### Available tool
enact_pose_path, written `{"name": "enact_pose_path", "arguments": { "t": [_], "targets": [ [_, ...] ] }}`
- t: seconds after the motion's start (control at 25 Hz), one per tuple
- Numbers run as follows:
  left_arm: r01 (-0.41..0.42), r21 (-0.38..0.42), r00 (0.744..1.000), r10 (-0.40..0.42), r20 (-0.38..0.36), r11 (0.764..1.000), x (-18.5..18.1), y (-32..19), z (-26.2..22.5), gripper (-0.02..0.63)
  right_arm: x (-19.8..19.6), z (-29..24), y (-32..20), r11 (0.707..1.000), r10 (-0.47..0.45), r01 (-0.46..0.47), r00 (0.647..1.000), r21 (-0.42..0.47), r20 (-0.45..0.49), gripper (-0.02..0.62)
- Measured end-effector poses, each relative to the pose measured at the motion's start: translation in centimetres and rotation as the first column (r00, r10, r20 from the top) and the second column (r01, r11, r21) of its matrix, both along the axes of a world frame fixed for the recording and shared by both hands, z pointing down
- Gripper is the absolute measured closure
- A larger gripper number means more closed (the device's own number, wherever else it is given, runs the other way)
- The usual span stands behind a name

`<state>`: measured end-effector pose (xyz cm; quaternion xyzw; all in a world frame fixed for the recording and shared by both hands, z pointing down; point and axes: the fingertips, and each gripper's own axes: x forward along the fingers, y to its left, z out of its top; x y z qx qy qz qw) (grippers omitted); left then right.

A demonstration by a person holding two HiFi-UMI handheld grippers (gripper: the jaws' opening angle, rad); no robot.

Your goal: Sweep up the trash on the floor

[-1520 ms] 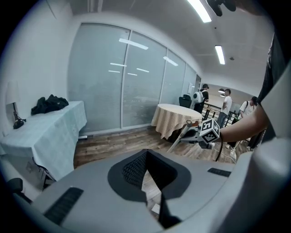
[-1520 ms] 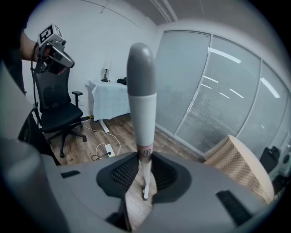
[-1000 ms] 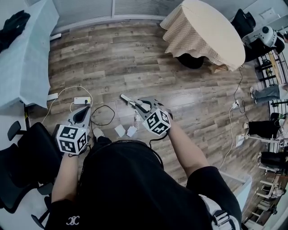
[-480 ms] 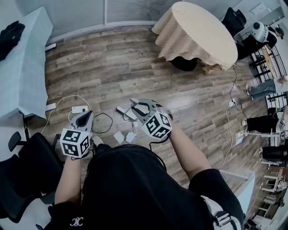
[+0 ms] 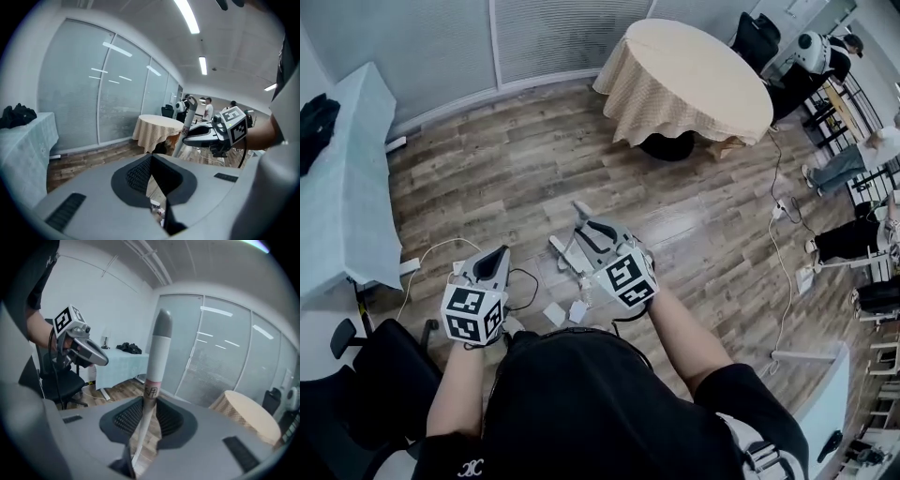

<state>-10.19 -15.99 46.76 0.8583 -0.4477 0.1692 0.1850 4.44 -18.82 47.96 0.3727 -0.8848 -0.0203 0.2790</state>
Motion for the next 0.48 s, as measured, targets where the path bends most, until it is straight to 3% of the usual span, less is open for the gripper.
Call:
{"name": "enact_pose_path", "arguments": {
  "t": [0.2, 0.48],
  "targets": [
    [-0.051, 0.051, 0.999, 0.052, -0.016, 0.997, 1.8, -1.6, -2.6, 0.612, 1.1, -5.4, -1.2, 0.992, 0.114, -0.122, 0.98, 0.037, 0.164, 0.496],
    [-0.098, 0.086, 0.993, 0.103, -0.056, 0.991, 4.6, -3.0, -4.7, 0.612, 4.2, -10.5, -1.4, 0.955, 0.271, -0.296, 0.909, 0.033, 0.317, 0.497]
  ]
}}
